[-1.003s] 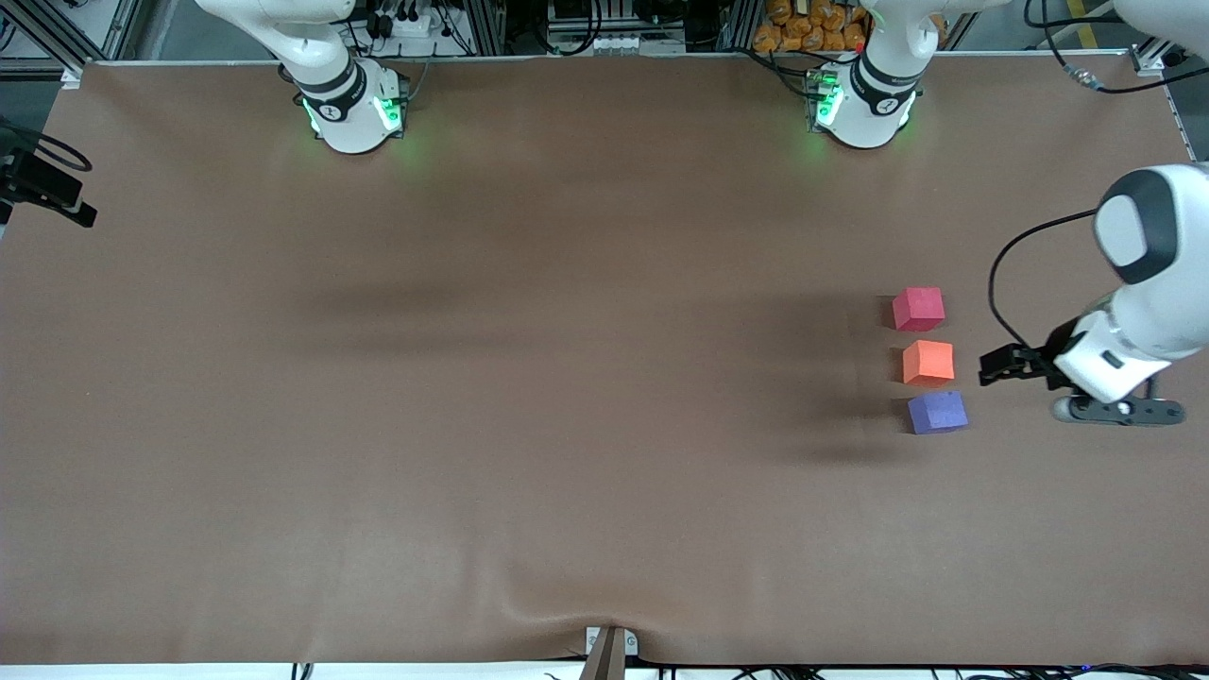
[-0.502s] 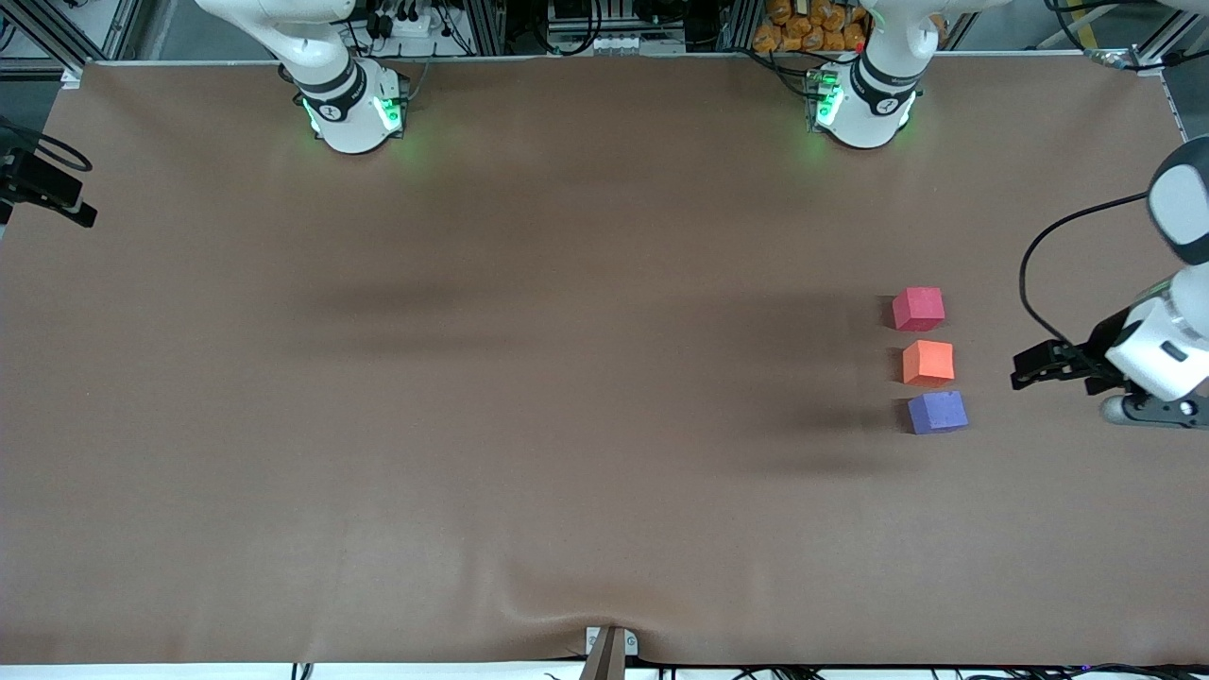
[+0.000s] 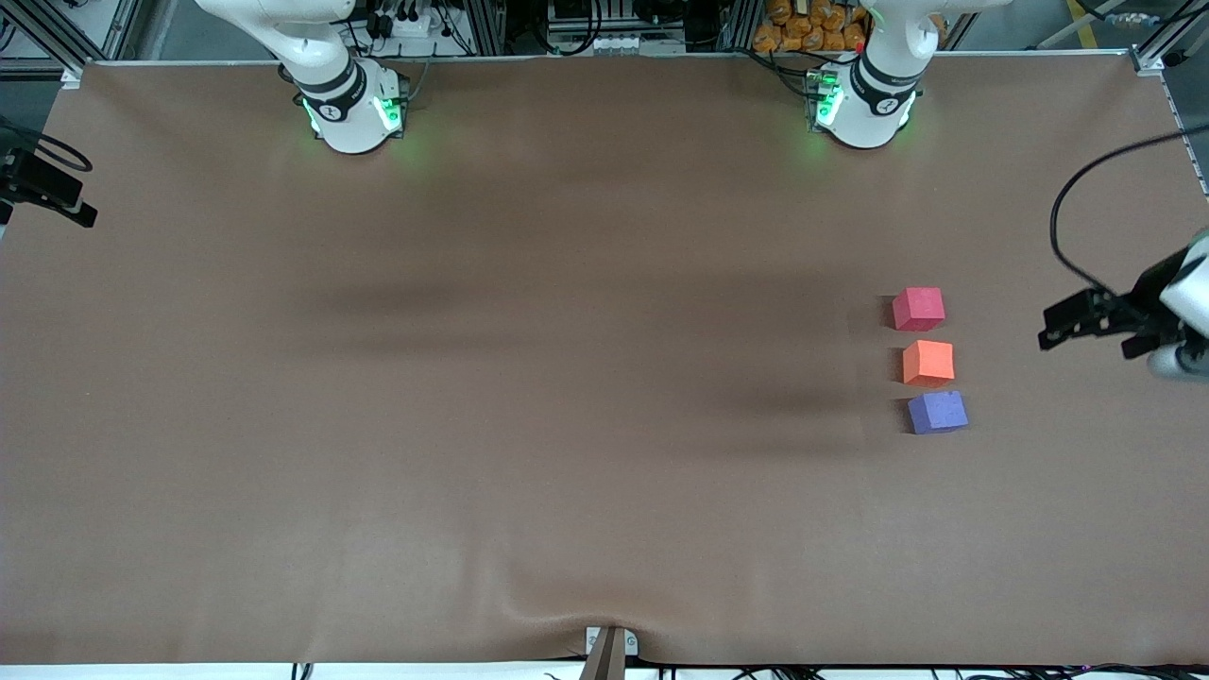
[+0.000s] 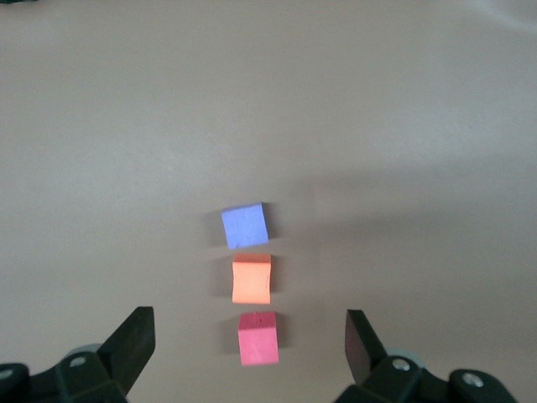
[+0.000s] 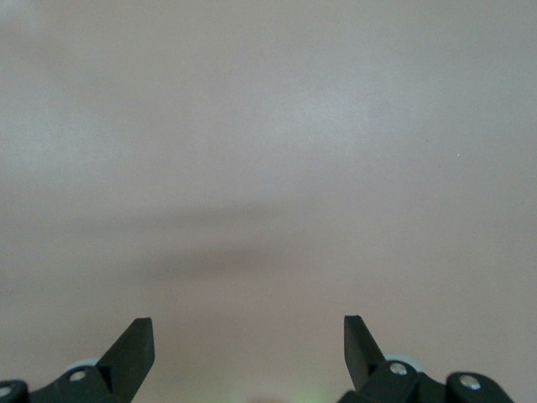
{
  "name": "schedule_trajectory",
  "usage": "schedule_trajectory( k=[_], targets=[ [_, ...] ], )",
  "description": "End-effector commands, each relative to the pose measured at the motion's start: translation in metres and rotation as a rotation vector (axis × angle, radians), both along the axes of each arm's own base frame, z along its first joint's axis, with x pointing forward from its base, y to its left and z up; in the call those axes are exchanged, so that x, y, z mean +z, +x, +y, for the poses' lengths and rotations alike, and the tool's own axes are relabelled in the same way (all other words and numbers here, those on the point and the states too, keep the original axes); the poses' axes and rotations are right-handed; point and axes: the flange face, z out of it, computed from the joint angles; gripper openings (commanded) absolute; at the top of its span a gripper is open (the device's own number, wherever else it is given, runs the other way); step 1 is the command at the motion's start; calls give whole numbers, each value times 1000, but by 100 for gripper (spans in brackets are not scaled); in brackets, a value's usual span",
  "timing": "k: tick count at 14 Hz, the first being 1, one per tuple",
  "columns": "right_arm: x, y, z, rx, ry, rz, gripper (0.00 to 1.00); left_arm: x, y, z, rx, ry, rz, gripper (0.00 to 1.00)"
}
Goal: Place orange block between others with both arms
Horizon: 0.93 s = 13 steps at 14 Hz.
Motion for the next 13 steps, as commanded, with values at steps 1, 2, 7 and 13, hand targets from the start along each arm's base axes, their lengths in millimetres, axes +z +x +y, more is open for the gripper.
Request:
schedule_trajectory(
  k=[1,2,7,13],
  targets=[
    [4,2,1,-7,2,-4,100,32,-28,4,-5,17,14,100],
    [4,2,1,-6,4,-5,100,39,-35,4,6,16,23,100],
    [3,2,1,-6,4,-3,100,70,-77,0,52,16,42,100],
    [3,2,1,-6,4,-3,100,71,-71,-12,24,74,12,100]
  ],
)
